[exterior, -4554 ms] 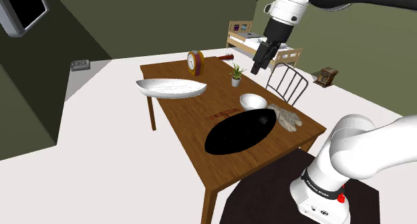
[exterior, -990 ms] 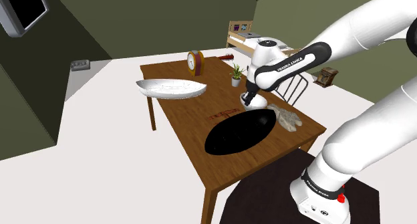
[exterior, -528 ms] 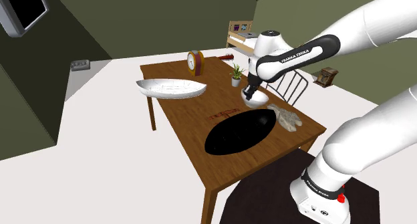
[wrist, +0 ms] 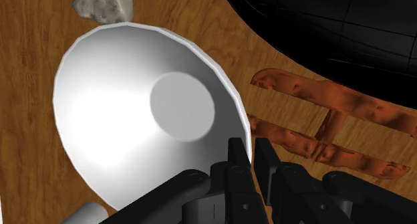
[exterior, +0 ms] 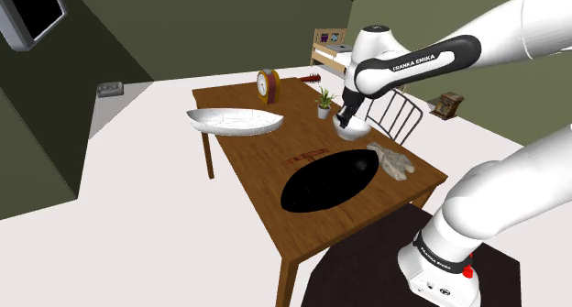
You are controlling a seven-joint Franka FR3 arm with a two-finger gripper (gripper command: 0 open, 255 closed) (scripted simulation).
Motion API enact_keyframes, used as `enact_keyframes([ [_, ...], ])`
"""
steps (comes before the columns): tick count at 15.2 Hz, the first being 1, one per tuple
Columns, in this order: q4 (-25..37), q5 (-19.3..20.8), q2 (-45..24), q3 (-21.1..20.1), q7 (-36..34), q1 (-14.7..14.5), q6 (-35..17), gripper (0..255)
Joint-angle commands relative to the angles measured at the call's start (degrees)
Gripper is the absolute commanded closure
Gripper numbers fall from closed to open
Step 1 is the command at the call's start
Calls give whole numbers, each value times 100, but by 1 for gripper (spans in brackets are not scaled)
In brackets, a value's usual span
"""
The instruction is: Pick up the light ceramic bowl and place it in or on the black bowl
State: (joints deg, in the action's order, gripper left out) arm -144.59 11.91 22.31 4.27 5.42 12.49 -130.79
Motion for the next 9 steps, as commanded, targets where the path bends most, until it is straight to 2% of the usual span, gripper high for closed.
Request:
enact_keyframes([
  [1,97,-24,75,-9,23,-12,174,255],
  [9,548,-102,291,-28,123,-40,836,255],
])
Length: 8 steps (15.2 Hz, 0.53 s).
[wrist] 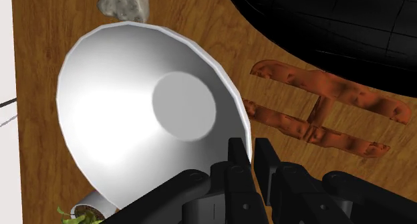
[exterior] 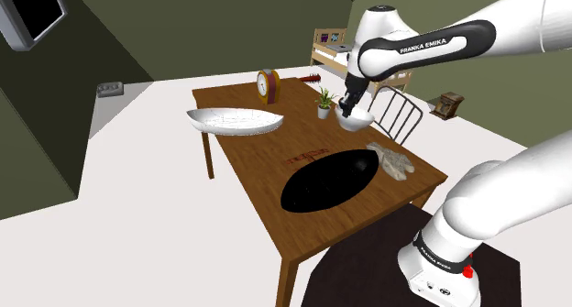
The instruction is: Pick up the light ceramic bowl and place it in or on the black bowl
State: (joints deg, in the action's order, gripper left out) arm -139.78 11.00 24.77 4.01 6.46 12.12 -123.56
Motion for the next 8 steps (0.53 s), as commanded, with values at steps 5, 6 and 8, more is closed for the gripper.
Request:
enact_keyframes([
  [5,347,-47,123,-14,69,-15,469,255],
  [6,274,-72,255,-111,-48,-61,546,255],
  [8,148,-138,504,-310,-282,-159,706,255],
])
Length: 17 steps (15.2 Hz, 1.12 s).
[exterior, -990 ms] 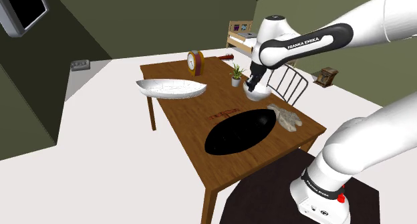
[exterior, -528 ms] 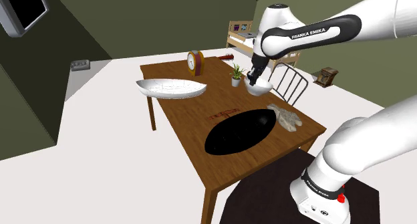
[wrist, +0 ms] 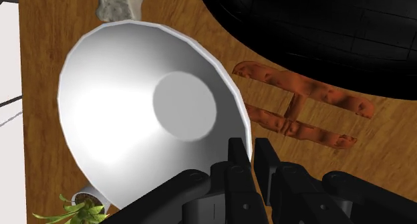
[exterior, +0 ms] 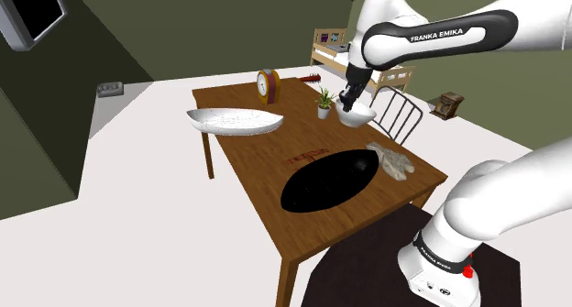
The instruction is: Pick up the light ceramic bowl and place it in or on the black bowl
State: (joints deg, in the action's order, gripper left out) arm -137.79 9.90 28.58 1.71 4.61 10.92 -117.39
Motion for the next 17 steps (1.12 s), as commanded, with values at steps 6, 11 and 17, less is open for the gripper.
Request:
enact_keyframes([
  [6,-261,-325,736,-704,-800,-374,598,255],
  [11,-240,-643,1065,-1250,-1406,-676,1022,255],
  [17,29,-1056,1216,-1955,-2194,-1023,1511,255],
])
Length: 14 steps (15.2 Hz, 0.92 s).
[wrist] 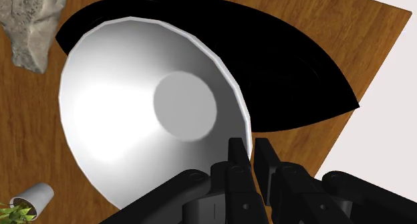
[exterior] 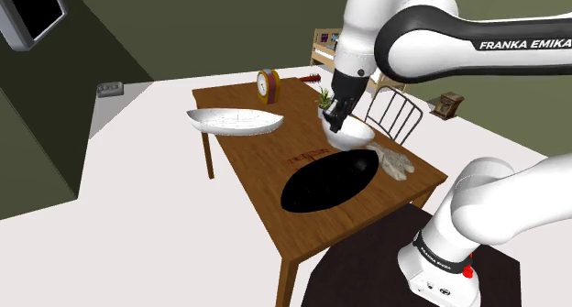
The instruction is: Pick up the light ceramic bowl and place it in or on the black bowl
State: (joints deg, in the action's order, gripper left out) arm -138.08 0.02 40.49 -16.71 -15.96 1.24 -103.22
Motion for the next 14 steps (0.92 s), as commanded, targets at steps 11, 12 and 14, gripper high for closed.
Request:
enact_keyframes([
  [11,-767,-137,7,-233,-253,-105,-740,255],
  [12,-837,-142,-3,-246,-265,-108,-819,255],
  [14,-973,-153,-29,-273,-290,-114,-979,255],
])
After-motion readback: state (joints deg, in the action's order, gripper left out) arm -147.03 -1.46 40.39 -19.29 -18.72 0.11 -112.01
